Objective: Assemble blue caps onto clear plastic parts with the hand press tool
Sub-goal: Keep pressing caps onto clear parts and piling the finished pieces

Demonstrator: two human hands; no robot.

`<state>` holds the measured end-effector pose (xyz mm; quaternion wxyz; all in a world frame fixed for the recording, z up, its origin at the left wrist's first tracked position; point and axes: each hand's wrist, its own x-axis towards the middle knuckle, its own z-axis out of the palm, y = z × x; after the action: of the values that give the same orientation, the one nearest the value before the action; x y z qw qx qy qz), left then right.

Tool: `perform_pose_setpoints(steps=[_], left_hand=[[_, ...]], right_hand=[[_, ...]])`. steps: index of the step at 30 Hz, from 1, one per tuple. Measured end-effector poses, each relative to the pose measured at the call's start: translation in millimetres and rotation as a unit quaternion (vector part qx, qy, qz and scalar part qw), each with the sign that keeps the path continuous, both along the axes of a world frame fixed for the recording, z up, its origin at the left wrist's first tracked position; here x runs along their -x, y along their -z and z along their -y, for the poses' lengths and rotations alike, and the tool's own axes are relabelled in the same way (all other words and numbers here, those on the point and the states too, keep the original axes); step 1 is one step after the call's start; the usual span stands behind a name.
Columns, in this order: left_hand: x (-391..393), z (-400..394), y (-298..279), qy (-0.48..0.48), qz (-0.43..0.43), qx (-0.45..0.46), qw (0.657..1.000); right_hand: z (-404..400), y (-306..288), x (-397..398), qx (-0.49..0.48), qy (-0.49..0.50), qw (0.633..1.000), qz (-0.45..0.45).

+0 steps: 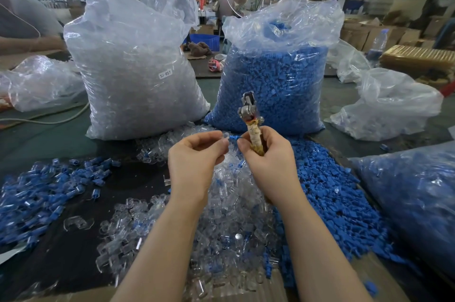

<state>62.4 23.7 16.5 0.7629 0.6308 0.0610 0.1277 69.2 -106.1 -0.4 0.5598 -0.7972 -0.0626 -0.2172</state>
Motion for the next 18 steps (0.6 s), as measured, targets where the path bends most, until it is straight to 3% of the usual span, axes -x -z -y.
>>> perform_pose_setpoints(steps=[10,18], left_hand=[[1.6,7.9,-0.4,0.006,0.031,-0.031,0.999],[2.9,8.4,1.6,-0.026,0.067,-0.127,0.989]], right_hand=[[-4.0,2.6,-0.4,0.027,0.064,0.997,0.017],[-4.6,0.9,0.5,0.036,0.073,0.997,0.005]])
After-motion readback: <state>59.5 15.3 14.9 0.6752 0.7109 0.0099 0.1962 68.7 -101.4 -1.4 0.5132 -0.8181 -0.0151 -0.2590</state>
